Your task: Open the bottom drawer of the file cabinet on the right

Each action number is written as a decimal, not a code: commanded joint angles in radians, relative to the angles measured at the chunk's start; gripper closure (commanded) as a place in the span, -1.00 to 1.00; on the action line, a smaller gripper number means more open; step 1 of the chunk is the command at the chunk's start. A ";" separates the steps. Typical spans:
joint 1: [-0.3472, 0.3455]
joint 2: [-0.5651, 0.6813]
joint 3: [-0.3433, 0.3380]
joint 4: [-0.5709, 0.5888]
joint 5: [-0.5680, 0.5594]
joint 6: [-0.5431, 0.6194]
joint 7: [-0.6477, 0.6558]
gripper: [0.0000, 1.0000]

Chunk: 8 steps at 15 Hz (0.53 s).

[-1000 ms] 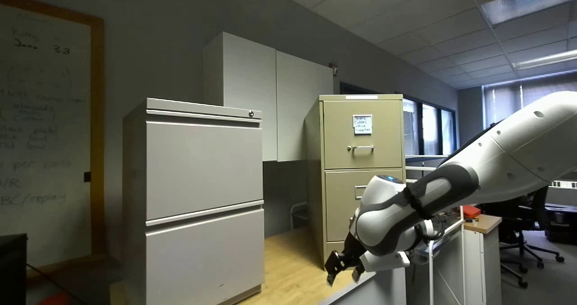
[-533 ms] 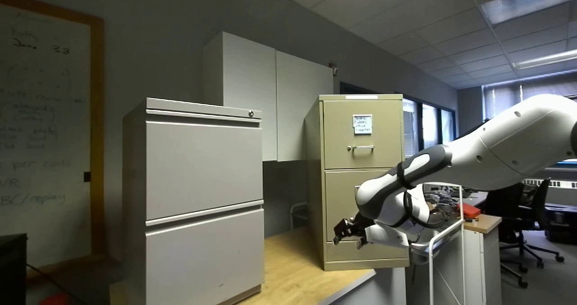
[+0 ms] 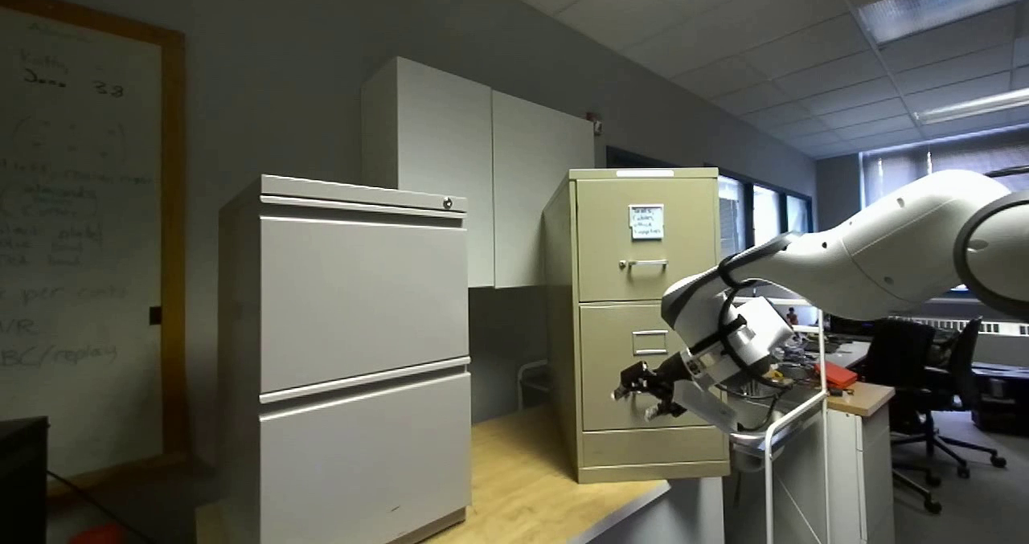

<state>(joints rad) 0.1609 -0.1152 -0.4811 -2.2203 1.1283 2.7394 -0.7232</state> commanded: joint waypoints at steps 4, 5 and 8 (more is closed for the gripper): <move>-0.050 0.146 -0.122 0.124 0.374 -0.203 -0.245 -1.00; -0.064 0.167 -0.134 0.138 0.423 -0.228 -0.268 -1.00; -0.246 0.217 -0.027 0.184 0.545 -0.298 -0.309 -1.00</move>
<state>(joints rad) 0.0547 0.0437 -0.5907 -2.1056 1.5738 2.5049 -0.9944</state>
